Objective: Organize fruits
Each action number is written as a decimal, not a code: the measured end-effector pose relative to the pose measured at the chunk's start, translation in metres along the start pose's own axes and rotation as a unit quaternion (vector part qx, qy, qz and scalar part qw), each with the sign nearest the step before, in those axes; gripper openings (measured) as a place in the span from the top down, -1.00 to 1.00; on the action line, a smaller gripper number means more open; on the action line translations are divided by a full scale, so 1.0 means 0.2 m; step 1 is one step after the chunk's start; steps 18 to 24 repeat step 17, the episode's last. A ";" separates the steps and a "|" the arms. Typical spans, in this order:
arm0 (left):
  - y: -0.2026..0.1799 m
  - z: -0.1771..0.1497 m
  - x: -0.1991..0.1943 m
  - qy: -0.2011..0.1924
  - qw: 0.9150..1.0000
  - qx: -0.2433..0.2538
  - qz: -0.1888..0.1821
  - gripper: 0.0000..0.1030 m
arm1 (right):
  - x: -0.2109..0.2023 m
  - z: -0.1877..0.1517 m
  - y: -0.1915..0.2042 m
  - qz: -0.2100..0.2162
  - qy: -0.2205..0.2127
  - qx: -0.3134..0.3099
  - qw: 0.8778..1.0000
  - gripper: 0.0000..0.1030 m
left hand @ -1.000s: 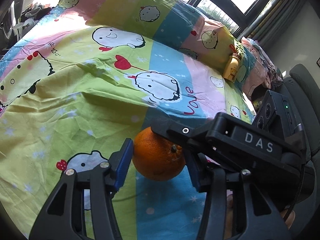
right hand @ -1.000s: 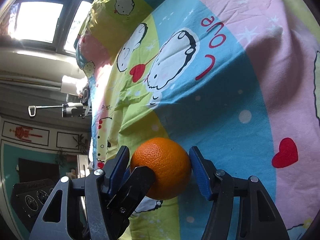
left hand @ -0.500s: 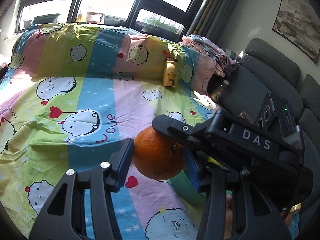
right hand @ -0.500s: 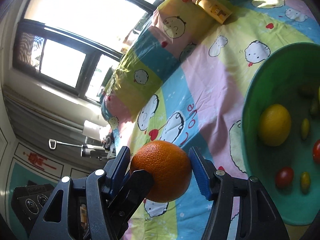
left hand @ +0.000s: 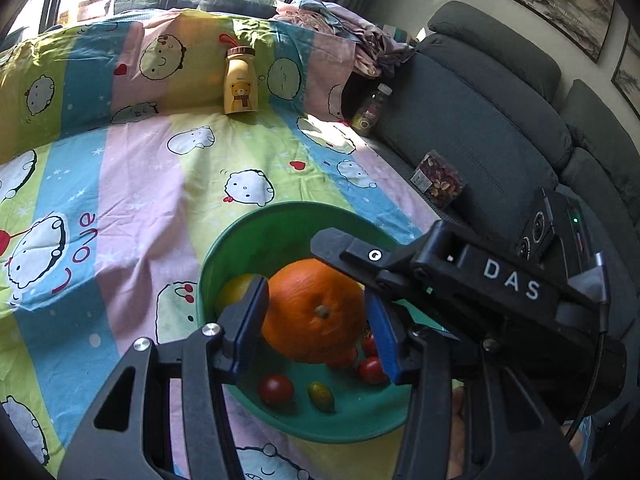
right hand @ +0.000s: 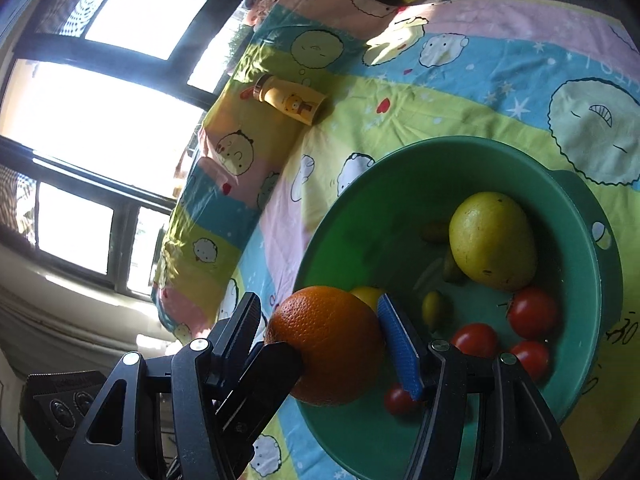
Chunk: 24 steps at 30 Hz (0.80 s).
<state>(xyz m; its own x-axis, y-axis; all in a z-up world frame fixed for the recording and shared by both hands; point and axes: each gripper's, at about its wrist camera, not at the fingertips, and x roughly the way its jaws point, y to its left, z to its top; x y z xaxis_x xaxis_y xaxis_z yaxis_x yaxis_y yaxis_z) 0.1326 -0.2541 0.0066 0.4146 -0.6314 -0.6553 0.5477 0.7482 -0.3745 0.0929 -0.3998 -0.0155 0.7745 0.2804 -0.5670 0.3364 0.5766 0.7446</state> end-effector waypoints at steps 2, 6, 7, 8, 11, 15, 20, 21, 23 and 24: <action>0.00 0.00 0.00 0.003 1.000 -0.004 -0.004 0.07 | 0.00 0.00 -0.03 0.010 0.003 0.008 1.000 -0.24; 0.01 -0.01 0.01 0.014 1.000 -0.002 0.011 -0.02 | 0.00 0.00 -0.04 -0.014 -0.003 0.009 1.000 -0.24; 0.01 -0.01 0.01 0.016 1.000 -0.004 0.011 -0.07 | 0.00 -0.01 -0.04 -0.017 -0.004 0.009 1.000 -0.24; 0.01 -0.01 0.00 0.017 1.000 -0.004 0.014 -0.11 | -0.01 -0.01 -0.04 -0.015 -0.004 0.008 1.000 -0.24; -0.01 -0.01 -0.04 0.008 0.999 0.010 0.030 -0.46 | -0.06 -0.02 -0.03 -0.016 -0.015 0.005 1.000 -0.25; -0.03 -0.02 -0.11 -0.009 0.999 0.024 0.027 -0.62 | -0.16 -0.03 0.00 -0.063 -0.056 -0.013 0.996 -0.38; -0.04 -0.02 -0.13 -0.015 0.999 0.029 0.031 -0.65 | -0.21 -0.03 0.02 -0.086 -0.072 -0.022 0.993 -0.45; -0.04 -0.02 -0.13 -0.015 0.999 0.029 0.031 -0.65 | -0.21 -0.03 0.02 -0.086 -0.072 -0.022 0.993 -0.45; -0.04 -0.02 -0.13 -0.015 0.999 0.029 0.031 -0.65 | -0.21 -0.03 0.02 -0.086 -0.072 -0.022 0.993 -0.45; -0.04 -0.02 -0.13 -0.015 0.999 0.029 0.031 -0.65 | -0.21 -0.03 0.02 -0.086 -0.072 -0.022 0.993 -0.45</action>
